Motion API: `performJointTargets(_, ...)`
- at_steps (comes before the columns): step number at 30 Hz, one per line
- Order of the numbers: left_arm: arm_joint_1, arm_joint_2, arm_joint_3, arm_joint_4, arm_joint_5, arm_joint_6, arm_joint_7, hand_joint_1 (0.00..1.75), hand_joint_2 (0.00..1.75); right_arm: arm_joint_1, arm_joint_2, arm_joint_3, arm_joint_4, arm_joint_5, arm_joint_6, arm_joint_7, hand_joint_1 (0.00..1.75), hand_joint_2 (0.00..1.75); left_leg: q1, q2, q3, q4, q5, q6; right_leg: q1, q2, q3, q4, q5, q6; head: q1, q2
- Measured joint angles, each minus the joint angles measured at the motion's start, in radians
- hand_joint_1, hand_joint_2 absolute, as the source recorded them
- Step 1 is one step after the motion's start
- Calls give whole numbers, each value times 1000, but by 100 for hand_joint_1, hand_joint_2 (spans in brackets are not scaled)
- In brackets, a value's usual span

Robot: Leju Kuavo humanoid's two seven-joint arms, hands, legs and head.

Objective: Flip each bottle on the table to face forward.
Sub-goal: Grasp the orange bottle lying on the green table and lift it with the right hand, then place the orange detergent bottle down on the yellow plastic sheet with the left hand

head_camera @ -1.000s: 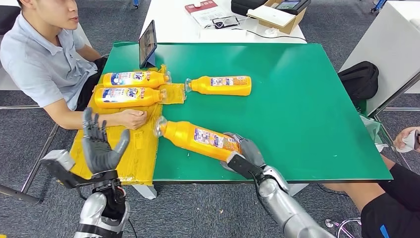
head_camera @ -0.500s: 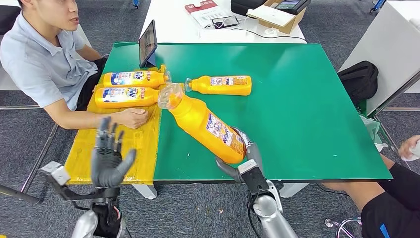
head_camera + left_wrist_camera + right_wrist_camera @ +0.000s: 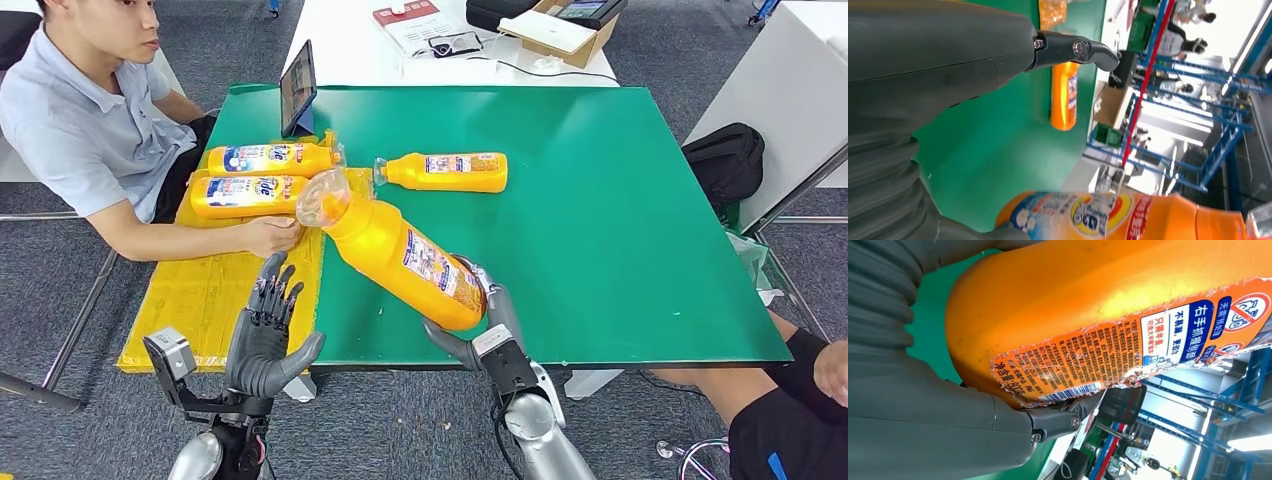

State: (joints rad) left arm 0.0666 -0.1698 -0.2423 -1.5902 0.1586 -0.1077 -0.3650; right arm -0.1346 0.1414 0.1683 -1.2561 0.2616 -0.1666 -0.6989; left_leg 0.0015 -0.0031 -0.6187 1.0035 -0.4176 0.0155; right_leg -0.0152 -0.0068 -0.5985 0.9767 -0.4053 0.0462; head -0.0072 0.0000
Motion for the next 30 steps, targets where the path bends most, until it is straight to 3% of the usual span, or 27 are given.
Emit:
performJointTargets(5, -12, 8, -34, 0, -31, -69, -23, 0, 175, -8, 3, 55, 11, 35, 7, 0, 175, 175, 0, 0, 0, 0, 0, 0, 0, 0, 0, 0, 0, 0, 0, 0)
performJointTargets(15, -94, 5, -97, 0, 28, -93, -31, 0, 175, -43, 16, 316, 101, 0, -10, 1, 175, 175, 1, 0, 0, 0, 0, 0, 1, 0, 0, 0, 0, 0, 0, 0)
performJointTargets(24, -90, 17, -101, 0, 100, -119, -21, 5, 175, -66, 19, 385, 151, -32, -17, 4, 175, 175, 0, 0, 0, 0, 0, 0, 0, 0, -1, 0, 0, 0, 0, 0)
performJointTargets(25, -89, 19, -101, 0, 104, -122, -22, 36, 175, -67, 19, 390, 154, -34, -17, 4, 175, 175, 0, 0, 0, 0, 0, 0, 0, 0, -1, 0, 0, 0, 0, 0)
performJointTargets(28, -88, 24, -100, 0, 117, -134, -23, 162, 175, -71, 19, 398, 161, -39, -18, 4, 175, 175, 0, 0, 0, 0, 0, 0, 0, 0, -1, 0, 0, 0, 0, 0)
performJointTargets(29, -87, 25, -100, 0, 123, -140, -22, 175, 175, -71, 18, 399, 162, -41, -20, 4, 174, 175, 0, 0, 0, 0, 0, 0, 1, 0, -1, 0, 0, 0, 0, 0)
performJointTargets(30, -87, 28, -100, 0, 130, -146, -20, 175, 175, -71, 18, 401, 164, -43, -22, 4, 164, 175, 0, 0, 0, 0, 0, 0, 1, 0, -1, 0, 0, 0, 0, 0)
